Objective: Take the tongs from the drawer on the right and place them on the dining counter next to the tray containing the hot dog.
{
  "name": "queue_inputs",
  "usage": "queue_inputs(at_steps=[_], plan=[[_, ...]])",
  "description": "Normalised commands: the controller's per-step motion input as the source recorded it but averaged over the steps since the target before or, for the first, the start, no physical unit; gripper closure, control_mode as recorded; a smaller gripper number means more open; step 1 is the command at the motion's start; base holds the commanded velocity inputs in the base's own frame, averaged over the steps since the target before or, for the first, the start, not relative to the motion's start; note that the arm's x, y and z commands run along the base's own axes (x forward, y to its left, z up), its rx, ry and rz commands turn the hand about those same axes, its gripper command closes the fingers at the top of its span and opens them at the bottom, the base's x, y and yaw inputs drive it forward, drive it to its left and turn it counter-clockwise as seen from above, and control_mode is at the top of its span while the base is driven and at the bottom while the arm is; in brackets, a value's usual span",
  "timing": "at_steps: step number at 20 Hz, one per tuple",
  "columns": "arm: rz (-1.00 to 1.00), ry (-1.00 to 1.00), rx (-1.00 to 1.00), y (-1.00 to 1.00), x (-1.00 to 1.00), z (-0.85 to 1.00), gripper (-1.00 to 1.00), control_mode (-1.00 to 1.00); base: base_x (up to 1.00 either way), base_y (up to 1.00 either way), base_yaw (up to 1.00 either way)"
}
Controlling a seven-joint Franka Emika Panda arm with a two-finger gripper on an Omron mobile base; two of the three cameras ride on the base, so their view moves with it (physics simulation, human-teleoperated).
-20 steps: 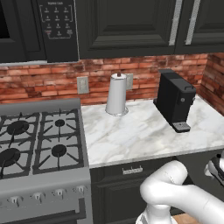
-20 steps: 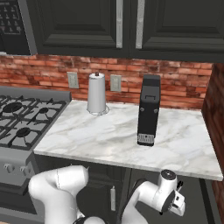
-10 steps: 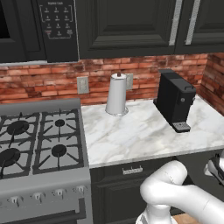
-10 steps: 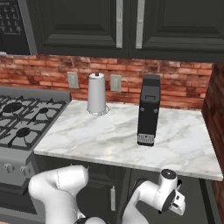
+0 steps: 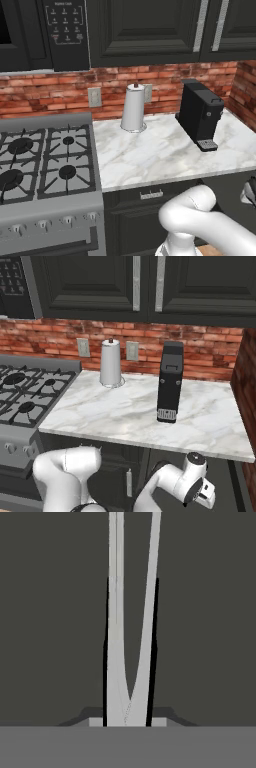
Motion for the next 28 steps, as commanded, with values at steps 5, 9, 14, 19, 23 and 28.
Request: queue_inputs(at_steps=[5,9,14,19,23,28], plan=[[-0.06,0.00,0.00,0.00,-0.65,0.75,1.00,-1.00,0.00,0.00,0.00],[-0.04,0.00,0.00,0.00,-0.52,0.76,1.00,-1.00,0.00,0.00,0.00],[-0.01,-0.01,0.00,0.00,-0.43,0.65,1.00,-1.00,0.00,0.00,0.00],[0.00,0.00,0.00,0.14,-0.34,0.67,1.00,-1.00,0.00,0.00,0.00],[0.01,-0.04,0.00,0.38,0.00,0.72,1.00,-1.00,0.00,0.00,0.00],[0.04,-0.08,0.00,0.48,0.03,0.71,1.00,-1.00,0.00,0.00,0.00]])
